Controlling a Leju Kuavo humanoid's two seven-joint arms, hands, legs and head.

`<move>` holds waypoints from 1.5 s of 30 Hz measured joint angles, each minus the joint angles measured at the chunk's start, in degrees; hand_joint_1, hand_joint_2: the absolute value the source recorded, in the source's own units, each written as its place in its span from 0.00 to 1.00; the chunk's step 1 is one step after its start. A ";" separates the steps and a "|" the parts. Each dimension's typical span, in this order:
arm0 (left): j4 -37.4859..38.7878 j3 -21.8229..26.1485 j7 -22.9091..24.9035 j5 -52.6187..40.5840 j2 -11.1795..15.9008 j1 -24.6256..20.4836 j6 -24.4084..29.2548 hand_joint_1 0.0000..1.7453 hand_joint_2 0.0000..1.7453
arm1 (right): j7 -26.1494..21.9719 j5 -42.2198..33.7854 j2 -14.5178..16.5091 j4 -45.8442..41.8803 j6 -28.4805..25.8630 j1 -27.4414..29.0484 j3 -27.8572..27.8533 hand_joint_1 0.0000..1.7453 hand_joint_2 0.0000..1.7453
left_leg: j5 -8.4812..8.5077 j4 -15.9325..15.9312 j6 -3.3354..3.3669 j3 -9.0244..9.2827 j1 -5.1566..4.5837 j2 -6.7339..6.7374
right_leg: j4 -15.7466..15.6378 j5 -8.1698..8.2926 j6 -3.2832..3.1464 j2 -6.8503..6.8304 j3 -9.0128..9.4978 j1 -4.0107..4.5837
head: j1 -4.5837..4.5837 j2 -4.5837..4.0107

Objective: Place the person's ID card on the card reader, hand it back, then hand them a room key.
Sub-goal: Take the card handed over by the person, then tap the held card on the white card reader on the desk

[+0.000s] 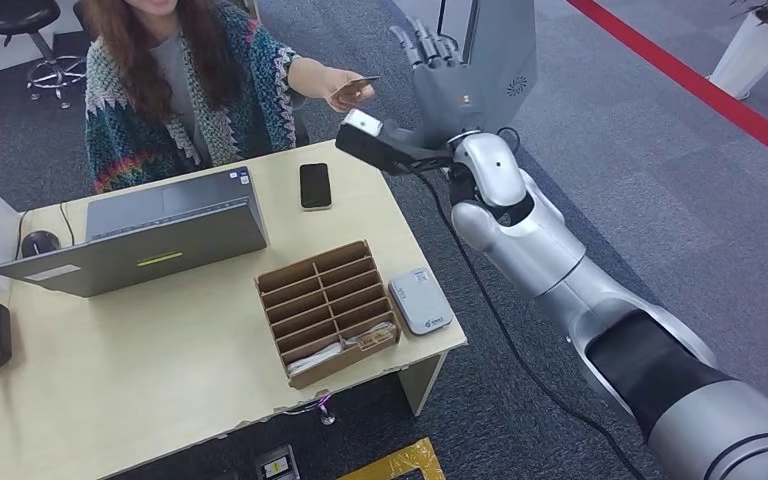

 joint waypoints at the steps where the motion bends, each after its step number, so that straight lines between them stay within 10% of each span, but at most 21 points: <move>1: 0.00 -0.19 0.20 -0.34 0.01 -0.37 -0.16 0.00 0.00 | -0.08 1.01 -0.01 -0.19 1.44 -0.40 1.69 0.00 1.00 | 0.00 0.00 0.00 -0.01 0.00 -0.01 | 0.00 0.00 0.00 0.00 0.00 0.00 | 0.00 0.00; 17: 0.00 -0.64 0.07 -0.40 0.29 -0.73 -0.36 0.00 0.00 | -2.73 -1.92 2.69 4.65 5.56 -4.36 19.12 0.00 1.00 | -0.01 -0.01 -0.01 -0.14 0.00 -0.02 | 0.00 -0.01 0.00 0.00 -0.10 0.00 | -0.01 0.01; 21: 0.00 -0.64 -0.19 -0.27 0.43 -0.46 -0.32 0.00 0.00 | -3.13 -3.09 3.35 6.17 5.45 -5.00 20.50 0.99 1.00 | -0.01 0.00 -0.01 -0.14 0.00 0.00 | 0.00 -0.01 0.00 0.02 -0.12 0.00 | -0.01 -0.01; 45: 0.04 -0.57 -0.84 0.27 0.60 0.26 -0.93 0.00 0.00 | -3.74 -8.25 4.52 9.58 5.10 -6.48 22.00 1.00 1.00 | -0.01 0.00 -0.01 -0.13 0.00 0.02 | -0.01 -0.01 0.00 0.03 -0.15 0.00 | -0.01 0.01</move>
